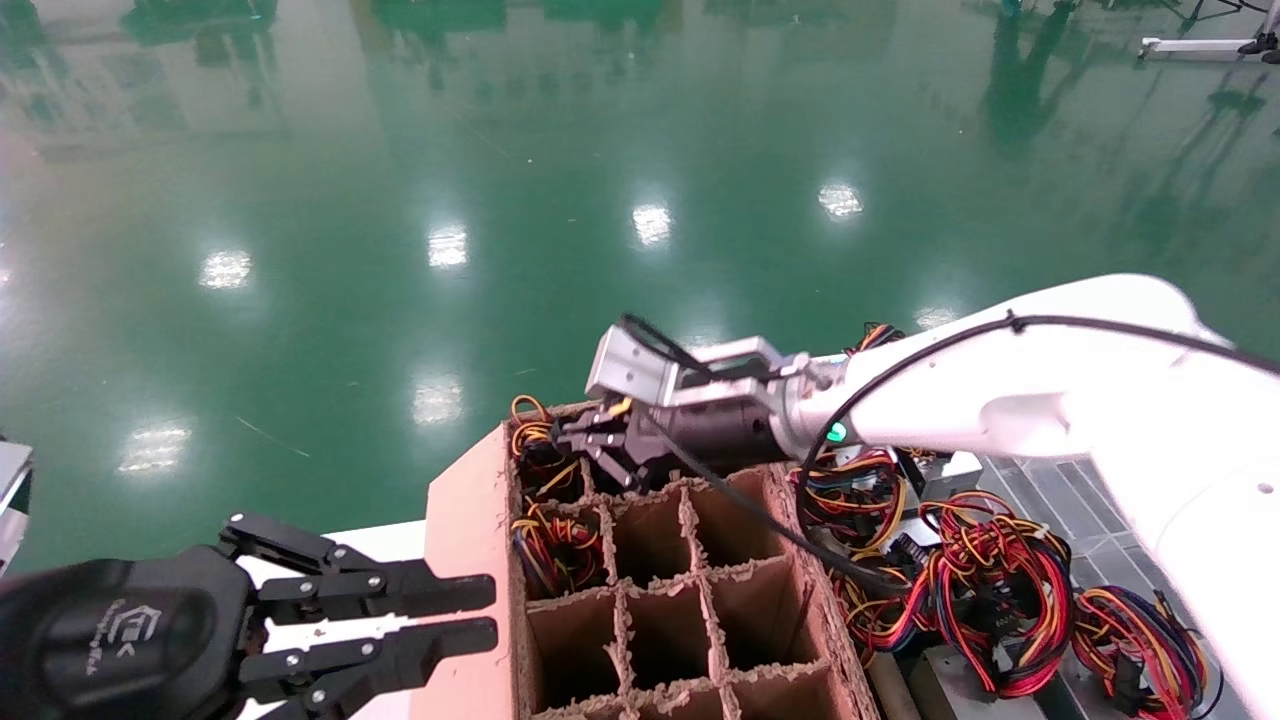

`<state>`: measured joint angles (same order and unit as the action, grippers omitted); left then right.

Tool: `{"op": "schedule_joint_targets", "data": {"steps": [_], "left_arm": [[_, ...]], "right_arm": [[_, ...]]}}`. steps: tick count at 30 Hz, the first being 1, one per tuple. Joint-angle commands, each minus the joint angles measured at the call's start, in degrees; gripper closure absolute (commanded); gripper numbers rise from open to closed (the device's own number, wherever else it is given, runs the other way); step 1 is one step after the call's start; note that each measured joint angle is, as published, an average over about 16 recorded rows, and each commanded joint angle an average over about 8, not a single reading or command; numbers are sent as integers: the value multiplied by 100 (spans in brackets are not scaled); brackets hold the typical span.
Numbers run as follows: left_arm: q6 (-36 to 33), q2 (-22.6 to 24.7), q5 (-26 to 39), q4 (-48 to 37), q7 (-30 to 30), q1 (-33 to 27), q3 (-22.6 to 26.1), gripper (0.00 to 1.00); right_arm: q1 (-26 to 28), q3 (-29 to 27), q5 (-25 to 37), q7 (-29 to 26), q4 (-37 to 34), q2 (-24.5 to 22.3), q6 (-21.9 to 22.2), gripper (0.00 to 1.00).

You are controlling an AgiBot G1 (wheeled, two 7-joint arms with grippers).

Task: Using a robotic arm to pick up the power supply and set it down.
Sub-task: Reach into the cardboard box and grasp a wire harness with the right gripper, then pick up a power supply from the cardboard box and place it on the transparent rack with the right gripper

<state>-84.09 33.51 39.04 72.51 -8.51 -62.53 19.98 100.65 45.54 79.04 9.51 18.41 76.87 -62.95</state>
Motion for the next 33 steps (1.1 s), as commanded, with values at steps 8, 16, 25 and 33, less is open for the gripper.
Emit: {"op": "schedule_joint_targets", "data": {"steps": [8, 16, 25, 33], "left_arm": [[0, 0, 0, 0, 0, 0, 1, 0], [0, 0, -1, 0, 1, 0, 1, 0], [1, -1, -1, 0, 1, 0, 2, 0], [1, -1, -2, 0, 1, -1, 3, 0]], "right_arm": [[326, -143, -301, 5, -50, -175, -153, 100], [643, -421, -654, -52, 234, -474, -270, 100], [1024, -721, -960, -166, 715, -871, -194, 100], [1462, -828, -952, -142, 766, -1148, -71, 100]]}}
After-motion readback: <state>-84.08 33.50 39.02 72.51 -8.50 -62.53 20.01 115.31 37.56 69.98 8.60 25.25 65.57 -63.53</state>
